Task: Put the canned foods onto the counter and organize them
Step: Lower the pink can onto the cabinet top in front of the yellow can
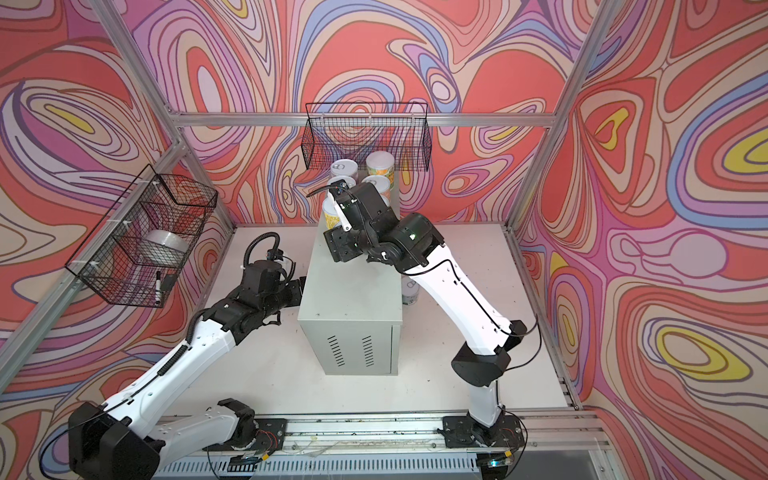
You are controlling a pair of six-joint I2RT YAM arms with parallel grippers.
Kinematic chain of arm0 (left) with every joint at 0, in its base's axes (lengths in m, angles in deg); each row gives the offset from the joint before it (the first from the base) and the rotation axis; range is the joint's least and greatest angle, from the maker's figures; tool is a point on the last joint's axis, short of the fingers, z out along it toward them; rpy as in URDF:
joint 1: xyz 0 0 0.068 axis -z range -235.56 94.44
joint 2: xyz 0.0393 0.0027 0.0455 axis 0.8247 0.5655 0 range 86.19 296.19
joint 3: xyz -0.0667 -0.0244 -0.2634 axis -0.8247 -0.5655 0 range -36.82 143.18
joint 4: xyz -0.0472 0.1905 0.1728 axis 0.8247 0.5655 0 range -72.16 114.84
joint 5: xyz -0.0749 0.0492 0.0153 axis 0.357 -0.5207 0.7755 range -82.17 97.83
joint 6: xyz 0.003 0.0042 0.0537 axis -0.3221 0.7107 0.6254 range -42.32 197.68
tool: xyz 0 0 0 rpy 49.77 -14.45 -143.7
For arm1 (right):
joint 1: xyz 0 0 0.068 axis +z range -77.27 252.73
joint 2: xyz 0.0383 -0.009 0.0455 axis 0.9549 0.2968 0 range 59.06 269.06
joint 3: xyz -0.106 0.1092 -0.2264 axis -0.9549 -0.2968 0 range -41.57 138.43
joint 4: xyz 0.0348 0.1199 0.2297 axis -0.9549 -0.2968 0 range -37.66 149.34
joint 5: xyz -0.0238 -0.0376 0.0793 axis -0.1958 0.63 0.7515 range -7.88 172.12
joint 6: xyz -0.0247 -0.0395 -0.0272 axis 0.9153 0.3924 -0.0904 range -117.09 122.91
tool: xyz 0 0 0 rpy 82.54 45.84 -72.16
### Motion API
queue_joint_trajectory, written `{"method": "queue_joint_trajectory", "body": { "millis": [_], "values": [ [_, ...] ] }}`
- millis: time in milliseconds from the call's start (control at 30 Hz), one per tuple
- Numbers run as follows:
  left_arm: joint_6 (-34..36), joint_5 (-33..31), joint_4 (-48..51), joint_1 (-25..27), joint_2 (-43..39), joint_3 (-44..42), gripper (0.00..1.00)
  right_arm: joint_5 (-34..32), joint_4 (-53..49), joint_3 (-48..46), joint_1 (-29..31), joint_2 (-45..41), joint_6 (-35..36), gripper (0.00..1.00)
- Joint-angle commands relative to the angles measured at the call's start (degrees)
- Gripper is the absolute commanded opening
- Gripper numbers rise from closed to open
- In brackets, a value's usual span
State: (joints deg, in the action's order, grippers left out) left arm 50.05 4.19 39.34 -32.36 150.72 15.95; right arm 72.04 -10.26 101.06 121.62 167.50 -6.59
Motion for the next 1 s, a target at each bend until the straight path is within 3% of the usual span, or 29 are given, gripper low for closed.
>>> {"method": "queue_joint_trajectory", "body": {
  "millis": [0,67,267,567,767,967],
  "values": [
    [0.29,-1.11,1.74,-0.06,-0.99,0.04,0.84,-1.04,2.72,0.19,0.2,0.7,-0.86,0.55],
    [0.24,-1.11,1.71,-0.08,-0.95,0.06,0.84,-1.0,2.98,0.11,0.18,0.72,-1.06,0.7],
    [-0.1,-0.49,1.5,-0.09,-0.86,0.18,0.84,-0.82,4.37,0.21,0.2,0.43,-1.56,0.91],
    [0.39,-0.77,2.63,-0.04,-1.51,1.4,0.84,-1.25,7.05,-0.88,0.24,-2.45,-1.93,0.91],
    [1.09,-0.22,3.44,-0.04,-0.93,2.98,0.84,1.13,16.01,-11.63,0.2,-12.99,-1.92,0.88],
    [2.06,-1.27,5.03,-0.22,-1.38,4.88,0.84,0.24,17.96,-20.53,0.18,-20.65,-2.94,0.8]
  ]
}}
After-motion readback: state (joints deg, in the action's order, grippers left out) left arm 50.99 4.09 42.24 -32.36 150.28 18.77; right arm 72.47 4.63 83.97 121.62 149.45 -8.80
